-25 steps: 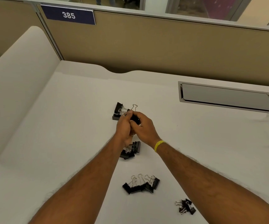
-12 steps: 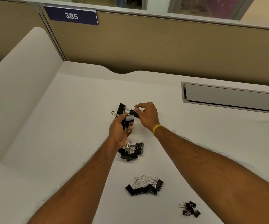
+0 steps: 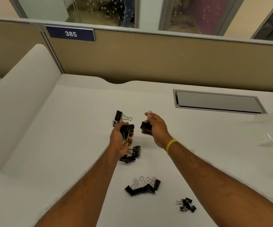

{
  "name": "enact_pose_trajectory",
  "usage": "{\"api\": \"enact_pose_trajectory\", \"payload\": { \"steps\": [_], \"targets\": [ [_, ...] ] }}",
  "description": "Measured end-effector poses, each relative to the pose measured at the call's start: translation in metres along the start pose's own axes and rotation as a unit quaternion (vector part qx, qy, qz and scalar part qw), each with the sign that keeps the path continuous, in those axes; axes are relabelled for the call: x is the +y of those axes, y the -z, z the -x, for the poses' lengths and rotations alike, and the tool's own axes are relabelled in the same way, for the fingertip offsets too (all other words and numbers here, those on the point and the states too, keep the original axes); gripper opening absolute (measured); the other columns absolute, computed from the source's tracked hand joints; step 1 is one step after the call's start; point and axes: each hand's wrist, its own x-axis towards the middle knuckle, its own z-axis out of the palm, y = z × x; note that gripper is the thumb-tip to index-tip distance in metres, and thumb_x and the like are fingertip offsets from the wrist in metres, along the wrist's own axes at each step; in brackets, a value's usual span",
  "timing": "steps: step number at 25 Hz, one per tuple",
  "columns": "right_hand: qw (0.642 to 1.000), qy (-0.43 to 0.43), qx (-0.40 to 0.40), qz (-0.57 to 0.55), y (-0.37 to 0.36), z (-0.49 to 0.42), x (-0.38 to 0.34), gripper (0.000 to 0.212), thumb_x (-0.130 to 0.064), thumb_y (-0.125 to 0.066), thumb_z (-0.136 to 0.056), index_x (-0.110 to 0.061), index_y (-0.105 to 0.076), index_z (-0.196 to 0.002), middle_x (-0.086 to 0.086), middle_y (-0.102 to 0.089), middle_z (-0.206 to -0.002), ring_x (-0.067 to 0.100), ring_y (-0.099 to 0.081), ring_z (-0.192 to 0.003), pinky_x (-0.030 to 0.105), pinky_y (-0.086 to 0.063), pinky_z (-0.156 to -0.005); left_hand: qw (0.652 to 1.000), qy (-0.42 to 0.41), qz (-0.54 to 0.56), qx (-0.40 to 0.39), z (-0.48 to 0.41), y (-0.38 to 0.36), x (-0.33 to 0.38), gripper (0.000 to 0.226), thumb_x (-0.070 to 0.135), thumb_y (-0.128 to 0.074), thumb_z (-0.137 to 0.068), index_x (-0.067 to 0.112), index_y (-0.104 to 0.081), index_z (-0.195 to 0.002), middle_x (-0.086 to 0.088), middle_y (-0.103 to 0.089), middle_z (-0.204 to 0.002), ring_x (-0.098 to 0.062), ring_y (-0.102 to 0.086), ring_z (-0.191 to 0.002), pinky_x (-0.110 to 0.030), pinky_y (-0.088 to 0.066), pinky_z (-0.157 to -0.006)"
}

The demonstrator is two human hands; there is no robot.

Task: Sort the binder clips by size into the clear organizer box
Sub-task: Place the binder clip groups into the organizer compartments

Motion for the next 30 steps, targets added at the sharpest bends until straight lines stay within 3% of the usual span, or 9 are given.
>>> {"api": "enact_pose_trajectory", "payload": {
  "steps": [5, 9, 11, 13, 15, 19, 24, 27, 30],
  "targets": [
    [0.998, 0.034, 0.043, 0.021, 0.010, 0.047, 0.005, 0.023, -0.024, -0.047, -0.101, -0.016, -0.068, -0.108, -0.001, -0.062, -0.091, 0.012, -0.059, -0.087, 0.022, -0.051, -0.074, 0.998, 0.008, 0.012, -0.068, 0.034, -0.037, -0.037, 0.055, 0.056, -0.035, -0.098, 0.010, -0.064, -0.107, -0.011, -0.067, -0.095, -0.017, -0.058, -0.072, -0.023, -0.045, -0.052],
    [0.990, 0.072, 0.119, 0.022, 0.034, 0.077, 0.005, 0.020, -0.025, -0.051, -0.098, -0.020, -0.070, -0.098, -0.002, -0.068, -0.097, 0.013, -0.062, -0.093, 0.023, -0.050, -0.078, 0.992, 0.012, 0.027, -0.123, 0.059, -0.061, -0.068, 0.068, 0.063, -0.026, -0.096, 0.010, -0.063, -0.119, -0.014, -0.068, -0.112, -0.025, -0.064, -0.101, -0.039, -0.047, -0.092],
    [0.984, 0.089, 0.150, 0.024, 0.051, 0.090, 0.007, 0.022, -0.026, -0.050, -0.098, -0.026, -0.071, -0.091, -0.002, -0.070, -0.098, 0.013, -0.063, -0.095, 0.024, -0.050, -0.080, 0.989, 0.019, 0.006, -0.147, 0.070, -0.075, -0.084, 0.071, 0.065, -0.023, -0.096, 0.013, -0.063, -0.124, -0.012, -0.067, -0.120, -0.026, -0.062, -0.113, -0.045, -0.042, -0.102],
    [0.977, 0.108, 0.178, 0.039, 0.070, 0.102, 0.011, 0.025, -0.027, -0.050, -0.099, -0.038, -0.070, -0.087, -0.005, -0.068, -0.105, 0.011, -0.063, -0.101, 0.025, -0.051, -0.085, 0.985, 0.027, -0.009, -0.169, 0.080, -0.093, -0.102, 0.071, 0.066, -0.022, -0.095, 0.015, -0.062, -0.127, -0.010, -0.066, -0.125, -0.024, -0.059, -0.119, -0.042, -0.044, -0.102],
    [0.971, 0.122, 0.202, 0.044, 0.088, 0.110, 0.018, 0.021, -0.030, -0.050, -0.099, -0.042, -0.067, -0.098, -0.006, -0.064, -0.114, 0.008, -0.060, -0.108, 0.025, -0.051, -0.093, 0.984, 0.035, -0.012, -0.175, 0.088, -0.110, -0.118, 0.072, 0.066, -0.023, -0.095, 0.014, -0.061, -0.128, -0.010, -0.066, -0.125, -0.024, -0.059, -0.120, -0.036, -0.047, -0.098],
    [0.965, 0.131, 0.225, -0.024, 0.129, 0.126, 0.025, 0.026, -0.027, -0.043, -0.102, -0.026, -0.068, -0.110, -0.006, -0.069, -0.111, 0.008, -0.064, -0.105, 0.020, -0.052, -0.088, 0.979, 0.062, -0.007, -0.192, 0.105, -0.151, -0.150, 0.069, 0.062, -0.030, -0.096, 0.009, -0.059, -0.130, -0.009, -0.064, -0.124, -0.023, -0.059, -0.118, -0.033, -0.046, -0.101],
    [0.963, 0.130, 0.235, -0.034, 0.204, 0.137, 0.022, 0.025, -0.037, -0.052, -0.097, -0.028, -0.063, -0.117, -0.011, -0.069, -0.110, 0.002, -0.064, -0.104, 0.021, -0.051, -0.090, 0.967, 0.075, -0.021, -0.244, 0.103, -0.203, -0.216, 0.055, 0.050, -0.040, -0.099, 0.007, -0.059, -0.127, -0.006, -0.065, -0.110, -0.022, -0.056, -0.118, -0.035, -0.038, -0.111],
    [0.956, 0.136, 0.259, -0.026, 0.261, 0.135, 0.019, 0.024, -0.044, -0.061, -0.089, -0.030, -0.065, -0.108, -0.009, -0.070, -0.105, 0.005, -0.066, -0.100, 0.028, -0.054, -0.090, 0.956, 0.074, -0.056, -0.278, 0.106, -0.245, -0.255, 0.039, 0.044, -0.042, -0.098, 0.011, -0.062, -0.100, -0.005, -0.058, -0.090, -0.018, -0.055, -0.098, -0.031, -0.043, -0.094],
    [0.938, 0.132, 0.321, -0.016, 0.318, 0.126, 0.012, 0.022, -0.045, -0.066, -0.078, -0.028, -0.068, -0.094, -0.005, -0.070, -0.094, 0.012, -0.068, -0.090, 0.038, -0.058, -0.086, 0.958, 0.073, -0.089, -0.261, 0.120, -0.294, -0.288, 0.034, 0.035, -0.037, -0.099, 0.010, -0.058, -0.092, -0.006, -0.055, -0.081, -0.016, -0.055, -0.082, -0.028, -0.045, -0.079]
  ]
}}
